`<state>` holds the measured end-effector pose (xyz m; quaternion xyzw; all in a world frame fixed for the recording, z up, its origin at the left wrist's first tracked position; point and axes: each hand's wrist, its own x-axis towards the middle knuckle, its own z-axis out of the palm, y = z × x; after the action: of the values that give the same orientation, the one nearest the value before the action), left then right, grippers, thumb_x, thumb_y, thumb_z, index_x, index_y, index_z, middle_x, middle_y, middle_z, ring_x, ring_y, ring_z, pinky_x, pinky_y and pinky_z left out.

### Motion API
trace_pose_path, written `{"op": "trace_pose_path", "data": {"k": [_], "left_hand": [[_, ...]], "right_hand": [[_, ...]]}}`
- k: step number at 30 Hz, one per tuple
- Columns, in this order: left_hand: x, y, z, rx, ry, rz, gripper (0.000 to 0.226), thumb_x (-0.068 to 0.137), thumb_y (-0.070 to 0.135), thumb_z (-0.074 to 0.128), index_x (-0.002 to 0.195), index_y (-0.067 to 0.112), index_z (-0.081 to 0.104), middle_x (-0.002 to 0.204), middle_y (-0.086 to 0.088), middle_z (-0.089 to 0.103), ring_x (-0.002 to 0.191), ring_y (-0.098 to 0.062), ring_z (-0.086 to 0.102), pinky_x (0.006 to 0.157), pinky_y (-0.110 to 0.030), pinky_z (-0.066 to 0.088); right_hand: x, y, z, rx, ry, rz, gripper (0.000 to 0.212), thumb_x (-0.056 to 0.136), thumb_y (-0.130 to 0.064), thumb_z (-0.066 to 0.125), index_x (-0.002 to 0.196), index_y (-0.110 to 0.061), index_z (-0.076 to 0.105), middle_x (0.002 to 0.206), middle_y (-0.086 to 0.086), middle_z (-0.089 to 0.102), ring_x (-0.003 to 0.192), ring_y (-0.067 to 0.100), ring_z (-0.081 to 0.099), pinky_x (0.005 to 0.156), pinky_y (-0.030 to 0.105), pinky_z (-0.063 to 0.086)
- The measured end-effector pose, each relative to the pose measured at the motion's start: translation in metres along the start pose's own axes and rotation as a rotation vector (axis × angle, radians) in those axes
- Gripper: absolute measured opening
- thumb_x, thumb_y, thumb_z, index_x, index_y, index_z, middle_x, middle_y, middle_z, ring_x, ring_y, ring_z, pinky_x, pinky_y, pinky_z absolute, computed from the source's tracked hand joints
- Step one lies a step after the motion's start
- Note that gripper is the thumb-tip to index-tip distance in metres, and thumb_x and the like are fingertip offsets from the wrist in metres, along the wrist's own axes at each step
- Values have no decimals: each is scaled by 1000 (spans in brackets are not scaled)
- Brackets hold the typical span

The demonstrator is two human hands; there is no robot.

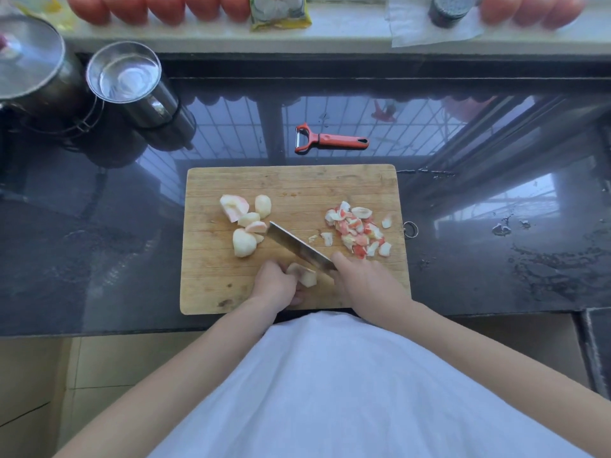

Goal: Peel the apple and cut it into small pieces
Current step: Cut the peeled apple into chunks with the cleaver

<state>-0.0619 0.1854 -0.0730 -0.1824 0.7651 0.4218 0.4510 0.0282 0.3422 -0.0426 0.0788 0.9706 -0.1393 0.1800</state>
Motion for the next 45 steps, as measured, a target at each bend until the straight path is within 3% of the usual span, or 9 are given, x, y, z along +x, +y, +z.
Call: {"op": "trace_pose_path", "data": {"k": [4,10,18,25,31,35,38,40,45], "left_hand": [[-12,5,-21,244,166,137,21,100,38,59,106,19,56,98,2,64,86,-19,60,65,-33,45],[-19,29,-34,-611,-88,198,23,105,32,54,111,16,70,109,-6,70,99,-22,68,88,-43,56],[9,37,8,967,88,592,39,92,44,71,120,20,58,118,-2,61,109,-26,59,83,-38,45],[3,32,17,972,272,697,4,95,13,53,96,15,56,99,-8,64,94,-33,61,74,-42,48],[27,45,-69,1283,677,846,15,93,20,62,100,8,70,103,-14,63,94,-34,51,74,-43,39],[27,43,-75,1324,562,1164,31,89,22,70,117,9,68,119,-15,59,105,-34,51,86,-46,43],[19,24,-62,1327,124,1462,41,82,21,74,121,13,65,124,-12,59,110,-31,53,90,-47,47],[23,5,-52,1436,-63,1379,44,79,23,78,120,18,64,125,-6,60,107,-27,58,87,-43,52],[17,-16,-28,1036,99,1084,13,92,21,71,101,11,68,96,-3,61,86,-28,63,67,-38,49]], "right_hand": [[-13,10,-25,493,11,127,18,98,-26,46,83,-20,39,64,2,52,57,27,49,56,40,43],[-9,8,-62,1046,-176,161,11,100,-17,48,102,-25,55,64,-2,58,41,27,49,41,32,39],[-14,40,-60,1094,101,506,14,95,-23,49,103,-30,58,97,10,67,46,30,51,47,35,45],[-31,46,-45,1086,164,613,14,93,-18,47,100,-24,57,89,12,66,43,27,54,43,31,44],[-38,44,-35,1020,108,576,18,92,-20,46,105,-24,58,73,14,67,42,24,56,43,28,45],[-37,38,-26,957,16,549,30,93,-24,44,121,-20,54,51,10,62,41,23,56,46,29,48],[-40,34,-25,893,-3,537,33,92,-25,44,123,-15,51,51,12,62,40,23,57,44,34,50],[-43,29,-26,848,-13,522,19,93,-23,43,105,-13,52,59,13,63,41,24,59,50,40,54],[-52,14,-23,641,1,462,23,97,-26,40,75,-27,31,74,8,54,56,29,58,59,43,50]]}}
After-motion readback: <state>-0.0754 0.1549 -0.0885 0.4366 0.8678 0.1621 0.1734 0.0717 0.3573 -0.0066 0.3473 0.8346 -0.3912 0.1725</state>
